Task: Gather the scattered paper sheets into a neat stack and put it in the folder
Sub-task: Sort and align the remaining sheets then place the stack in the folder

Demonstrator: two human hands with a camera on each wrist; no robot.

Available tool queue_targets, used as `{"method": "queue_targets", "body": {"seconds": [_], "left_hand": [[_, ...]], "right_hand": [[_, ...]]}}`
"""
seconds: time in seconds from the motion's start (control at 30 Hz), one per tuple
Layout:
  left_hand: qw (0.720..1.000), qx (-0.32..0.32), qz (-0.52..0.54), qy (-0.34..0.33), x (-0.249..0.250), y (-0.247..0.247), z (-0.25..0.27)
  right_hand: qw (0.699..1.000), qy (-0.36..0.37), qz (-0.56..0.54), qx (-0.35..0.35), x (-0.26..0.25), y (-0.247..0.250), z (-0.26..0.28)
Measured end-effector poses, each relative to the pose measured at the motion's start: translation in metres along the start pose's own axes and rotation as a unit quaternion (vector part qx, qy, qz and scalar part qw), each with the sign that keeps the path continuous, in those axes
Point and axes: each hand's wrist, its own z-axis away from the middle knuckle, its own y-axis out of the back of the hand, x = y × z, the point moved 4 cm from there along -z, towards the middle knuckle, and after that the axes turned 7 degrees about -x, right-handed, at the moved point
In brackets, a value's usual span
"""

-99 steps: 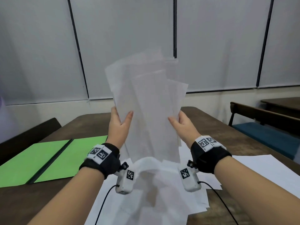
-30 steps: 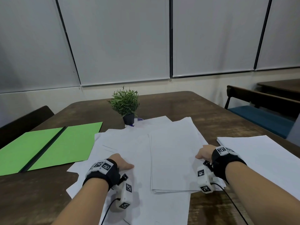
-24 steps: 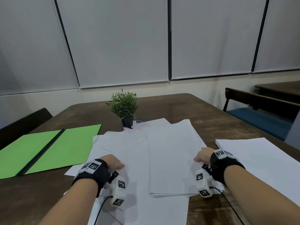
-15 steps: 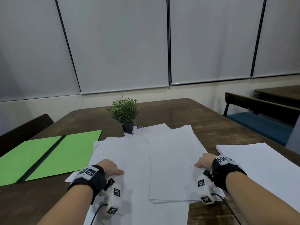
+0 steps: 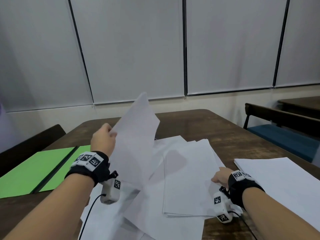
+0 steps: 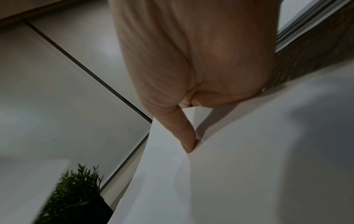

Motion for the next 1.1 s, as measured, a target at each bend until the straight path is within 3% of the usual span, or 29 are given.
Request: {"method": "queue_targets", "body": {"seconds": [0.1, 0.17, 0.27, 0.37, 0.43, 0.47, 0.53, 0.63, 0.7, 0.8, 0.9, 1.1], "left_hand": [[0.997, 0.037, 0.074, -0.004, 0.014, 0.007, -0.013], [0.991, 0.028, 0.13, 0.017, 0.02, -0.002, -0.016], [0.978, -0.029, 0.195, 0.062, 0.021, -0.041, 0.0], [0.948, -0.109, 0.267, 0.132, 0.012, -0.098, 0.032], [0.933, -0.178, 0.264, 0.166, 0.004, -0.138, 0.056], [0.929, -0.213, 0.245, 0.177, 0.002, -0.156, 0.067], [0.923, -0.287, 0.182, 0.179, 0.005, -0.183, 0.087], [0.901, -0.403, 0.072, 0.147, 0.02, -0.196, 0.104], [0.894, -0.415, 0.034, 0.165, 0.02, -0.186, 0.099], [0.904, -0.385, -0.072, 0.169, -0.005, -0.172, 0.085], [0.903, -0.374, -0.146, 0.153, -0.017, -0.155, 0.081], [0.879, -0.436, -0.113, 0.159, -0.024, -0.151, 0.091]], "right_hand": [[0.999, -0.008, -0.035, -0.005, 0.003, -0.002, -0.002], [0.996, 0.001, -0.087, -0.004, 0.004, -0.001, -0.003], [0.984, 0.023, -0.175, 0.007, 0.005, 0.0, -0.005], [0.942, 0.009, -0.335, 0.021, 0.018, -0.001, -0.028], [0.92, 0.013, -0.393, 0.007, 0.034, -0.008, -0.062], [0.916, 0.006, -0.401, -0.018, 0.032, -0.01, -0.054], [0.923, 0.015, -0.382, -0.032, 0.02, -0.009, -0.029], [0.962, 0.035, -0.268, -0.029, 0.013, -0.009, -0.018], [0.991, 0.024, -0.13, -0.026, 0.009, -0.008, -0.012], [1.0, 0.01, 0.002, -0.004, 0.005, 0.0, -0.002], [0.999, 0.02, 0.039, 0.002, 0.0, 0.002, 0.004], [1.0, 0.023, 0.002, 0.015, 0.003, 0.001, 0.004]]}}
